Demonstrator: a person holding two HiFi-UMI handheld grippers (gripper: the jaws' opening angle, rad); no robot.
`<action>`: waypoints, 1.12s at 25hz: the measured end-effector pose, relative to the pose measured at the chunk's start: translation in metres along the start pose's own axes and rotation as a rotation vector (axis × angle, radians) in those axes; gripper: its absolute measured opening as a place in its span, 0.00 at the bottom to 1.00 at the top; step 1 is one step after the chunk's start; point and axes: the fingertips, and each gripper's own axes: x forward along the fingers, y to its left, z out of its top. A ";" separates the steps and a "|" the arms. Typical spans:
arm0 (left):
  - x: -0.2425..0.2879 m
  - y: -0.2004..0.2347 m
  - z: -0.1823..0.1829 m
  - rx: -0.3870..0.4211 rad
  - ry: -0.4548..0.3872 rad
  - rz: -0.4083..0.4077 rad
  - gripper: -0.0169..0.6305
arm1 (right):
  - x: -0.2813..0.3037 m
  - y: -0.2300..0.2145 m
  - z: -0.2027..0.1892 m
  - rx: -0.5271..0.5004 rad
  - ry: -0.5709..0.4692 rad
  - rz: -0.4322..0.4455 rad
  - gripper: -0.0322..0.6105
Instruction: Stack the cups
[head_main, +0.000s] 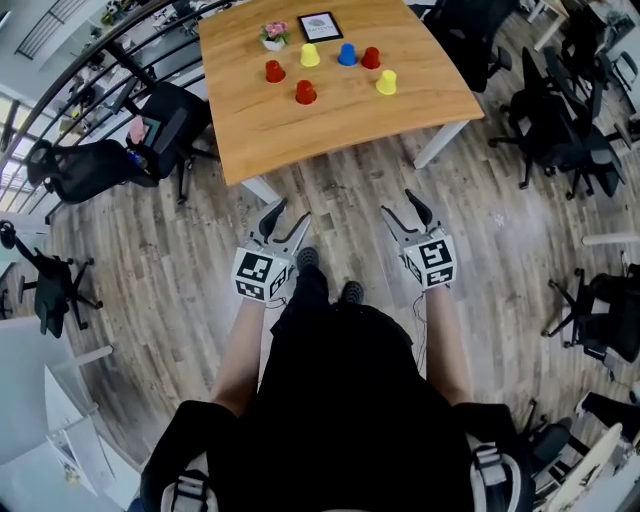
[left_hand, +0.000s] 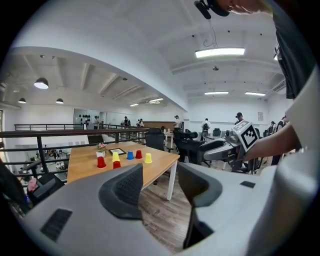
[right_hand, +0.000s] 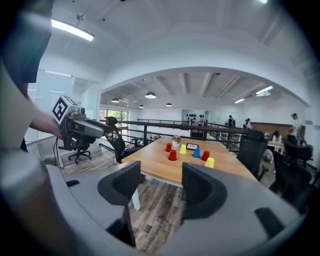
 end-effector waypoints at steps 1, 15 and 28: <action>0.001 0.004 0.000 -0.003 0.001 -0.006 0.37 | 0.004 0.000 0.001 0.004 0.000 -0.006 0.48; 0.037 0.068 0.009 -0.017 0.024 -0.097 0.41 | 0.060 -0.010 0.022 0.042 0.031 -0.075 0.49; 0.068 0.143 0.018 -0.010 0.024 -0.176 0.41 | 0.124 -0.013 0.042 0.072 0.034 -0.158 0.46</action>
